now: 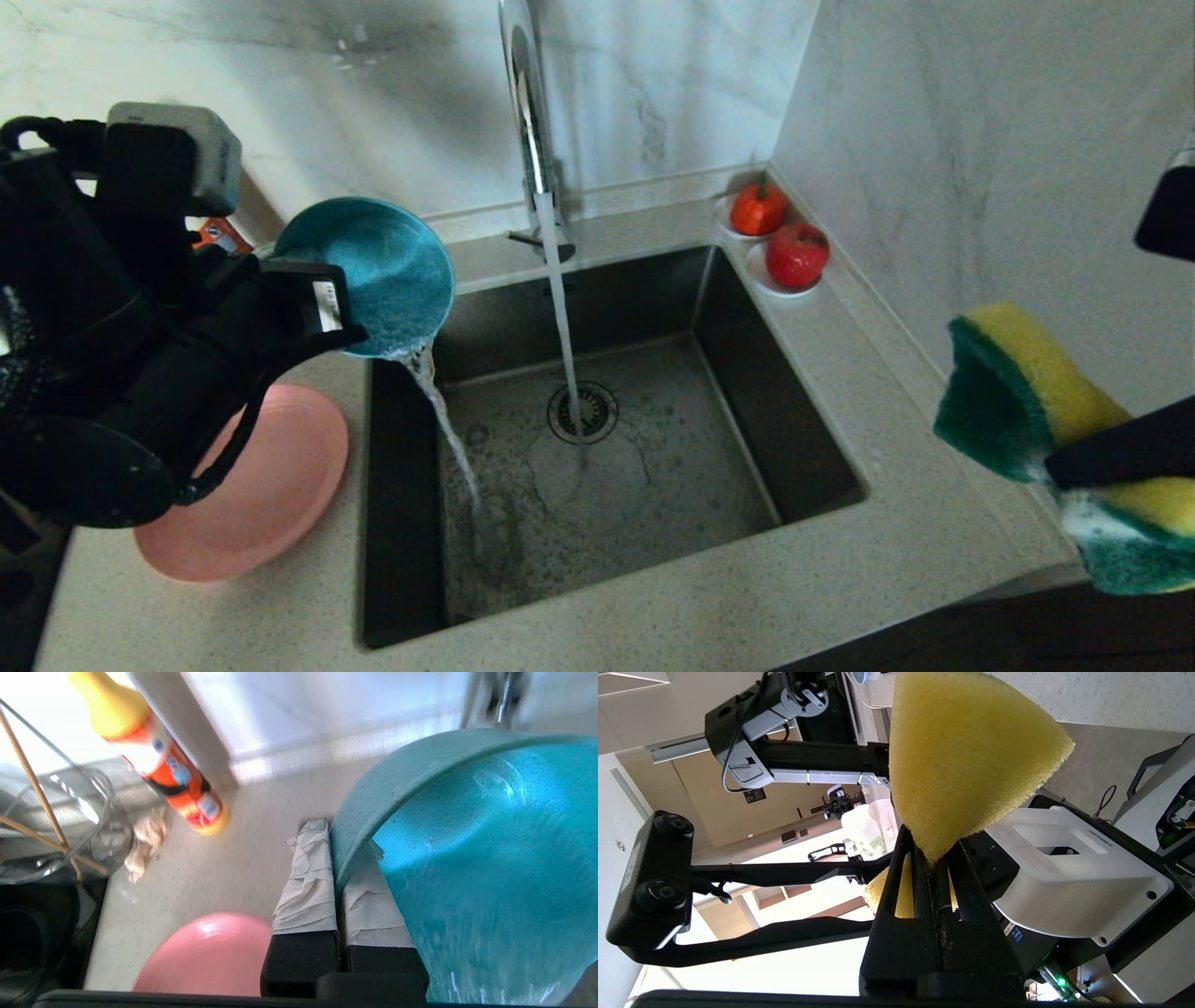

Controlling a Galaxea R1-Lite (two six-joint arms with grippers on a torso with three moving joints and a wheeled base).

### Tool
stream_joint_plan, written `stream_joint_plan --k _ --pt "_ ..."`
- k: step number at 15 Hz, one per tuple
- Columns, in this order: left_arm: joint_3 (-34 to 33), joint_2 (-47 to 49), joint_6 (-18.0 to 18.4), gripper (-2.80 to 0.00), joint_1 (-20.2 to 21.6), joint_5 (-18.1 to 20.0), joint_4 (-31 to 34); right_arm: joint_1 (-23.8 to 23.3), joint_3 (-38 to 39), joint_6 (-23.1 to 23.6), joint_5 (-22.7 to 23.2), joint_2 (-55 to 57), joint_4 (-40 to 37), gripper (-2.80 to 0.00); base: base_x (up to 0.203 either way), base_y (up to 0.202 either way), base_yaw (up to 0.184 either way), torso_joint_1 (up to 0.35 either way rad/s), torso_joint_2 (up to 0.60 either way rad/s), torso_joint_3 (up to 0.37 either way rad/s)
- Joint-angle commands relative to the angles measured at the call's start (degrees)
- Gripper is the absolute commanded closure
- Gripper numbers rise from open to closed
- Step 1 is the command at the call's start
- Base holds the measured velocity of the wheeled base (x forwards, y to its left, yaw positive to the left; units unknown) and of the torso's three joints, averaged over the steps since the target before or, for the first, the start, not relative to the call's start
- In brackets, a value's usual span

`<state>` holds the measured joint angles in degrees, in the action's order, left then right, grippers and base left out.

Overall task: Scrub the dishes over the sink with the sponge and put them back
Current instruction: Rinse the bowl

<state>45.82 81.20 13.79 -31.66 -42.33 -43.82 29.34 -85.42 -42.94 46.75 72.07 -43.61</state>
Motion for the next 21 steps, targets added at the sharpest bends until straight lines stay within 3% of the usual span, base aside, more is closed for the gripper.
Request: stream_joint_plan --k 1,4,7,12,13,16,21 --pt "-0.9 0.0 0.1 0.00 0.0 -0.2 -3.6 0.0 -0.9 -0.3 0.3 0.4 -0.2 0.00 0.000 0.000 0.000 0.000 0.00 0.000" --pt "-3.0 0.4 1.2 0.00 0.0 0.3 -10.7 -0.5 -0.6 -0.2 0.3 0.8 -0.2 0.00 0.000 0.000 0.000 0.000 0.00 0.000" --pt "-6.7 0.6 4.9 0.00 0.0 3.2 -20.1 -0.8 -0.2 -0.1 0.3 0.8 -0.2 0.00 0.000 0.000 0.000 0.000 0.00 0.000" --pt "-11.9 4.8 13.0 0.00 0.0 5.6 -41.9 -0.9 -0.3 0.0 0.4 1.2 -0.2 0.00 0.000 0.000 0.000 0.000 0.00 0.000" --pt "-13.0 5.6 14.8 0.00 0.0 6.9 -43.8 -0.9 -0.4 0.0 0.4 1.3 -0.1 0.00 0.000 0.000 0.000 0.000 0.00 0.000" --pt "-12.6 5.4 15.5 0.00 0.0 8.3 -43.8 -0.9 -0.3 -0.1 0.4 1.3 -0.2 0.00 0.000 0.000 0.000 0.000 0.00 0.000" --pt "-9.6 2.7 17.8 0.00 -0.1 8.6 -43.8 -0.9 -0.6 -0.3 0.4 0.9 -0.2 0.00 0.000 0.000 0.000 0.000 0.00 0.000"
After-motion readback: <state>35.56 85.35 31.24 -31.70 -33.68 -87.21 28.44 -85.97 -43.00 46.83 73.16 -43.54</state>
